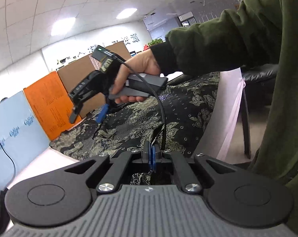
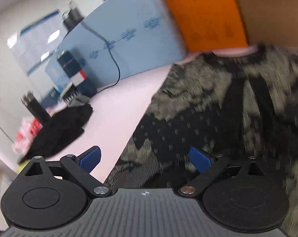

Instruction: Fold clothes

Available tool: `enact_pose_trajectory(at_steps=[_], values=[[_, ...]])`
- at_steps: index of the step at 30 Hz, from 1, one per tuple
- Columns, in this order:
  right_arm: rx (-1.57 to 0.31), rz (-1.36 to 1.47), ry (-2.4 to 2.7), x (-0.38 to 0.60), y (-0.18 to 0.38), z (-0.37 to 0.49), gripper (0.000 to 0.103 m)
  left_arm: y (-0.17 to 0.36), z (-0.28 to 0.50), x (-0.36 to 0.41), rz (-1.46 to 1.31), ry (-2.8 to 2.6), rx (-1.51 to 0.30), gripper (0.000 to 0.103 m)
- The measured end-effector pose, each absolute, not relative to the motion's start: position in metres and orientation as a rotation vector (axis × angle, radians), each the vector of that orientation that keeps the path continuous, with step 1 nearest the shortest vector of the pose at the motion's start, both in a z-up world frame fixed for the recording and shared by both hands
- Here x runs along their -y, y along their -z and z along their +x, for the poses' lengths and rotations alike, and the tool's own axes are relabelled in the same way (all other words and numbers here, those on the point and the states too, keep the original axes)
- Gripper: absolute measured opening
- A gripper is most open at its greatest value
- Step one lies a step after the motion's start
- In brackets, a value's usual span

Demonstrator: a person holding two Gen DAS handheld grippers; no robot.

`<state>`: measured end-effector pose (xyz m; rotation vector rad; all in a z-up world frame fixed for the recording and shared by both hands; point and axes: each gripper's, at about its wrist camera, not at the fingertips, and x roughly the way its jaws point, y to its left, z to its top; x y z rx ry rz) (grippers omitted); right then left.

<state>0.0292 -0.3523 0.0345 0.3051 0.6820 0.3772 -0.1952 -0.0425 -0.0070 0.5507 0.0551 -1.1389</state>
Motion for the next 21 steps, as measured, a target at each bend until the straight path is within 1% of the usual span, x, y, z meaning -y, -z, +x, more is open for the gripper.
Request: enact_pose_trajectory(at_steps=[3,5,8,9,10,11,12,13,17,19,21], values=[[-0.621,0.018,-0.339,0.32,-0.052,0.05,0.096,0.007,-0.184,0.04,0.481,1.143,-0.093,0.002],[-0.585,-0.124,-0.291,0.303,-0.058,0.072,0.096,0.008,-0.176,0.035,0.412,1.155,-0.124,0.002],[-0.581,-0.207,-0.256,0.281,-0.055,0.115,0.096,0.009,-0.16,0.024,0.291,1.152,-0.162,0.001],[-0.585,-0.216,-0.246,0.275,-0.051,0.131,0.096,0.008,-0.152,0.02,0.224,1.167,-0.182,0.005],[-0.594,-0.211,-0.231,0.271,-0.047,0.148,0.094,0.007,-0.14,0.014,0.13,1.217,-0.222,0.017],[-0.603,-0.198,-0.216,0.269,-0.043,0.165,0.094,0.005,-0.128,0.008,0.026,1.277,-0.269,0.051],[-0.614,-0.169,-0.205,0.269,-0.04,0.183,0.094,0.005,-0.118,0.003,-0.056,1.333,-0.317,0.094],[-0.624,-0.144,-0.192,0.269,-0.036,0.199,0.093,0.006,-0.108,0.0,-0.13,1.385,-0.364,0.103],[-0.639,-0.155,-0.152,0.265,-0.022,0.246,0.091,0.016,-0.082,0.001,-0.258,1.545,-0.486,0.102],[-0.654,-0.176,-0.129,0.262,-0.012,0.262,0.088,0.023,-0.075,0.004,-0.281,1.568,-0.503,0.103],[-0.691,-0.183,-0.103,0.261,-0.001,0.274,0.071,0.024,-0.071,0.002,-0.294,1.582,-0.488,0.103]])
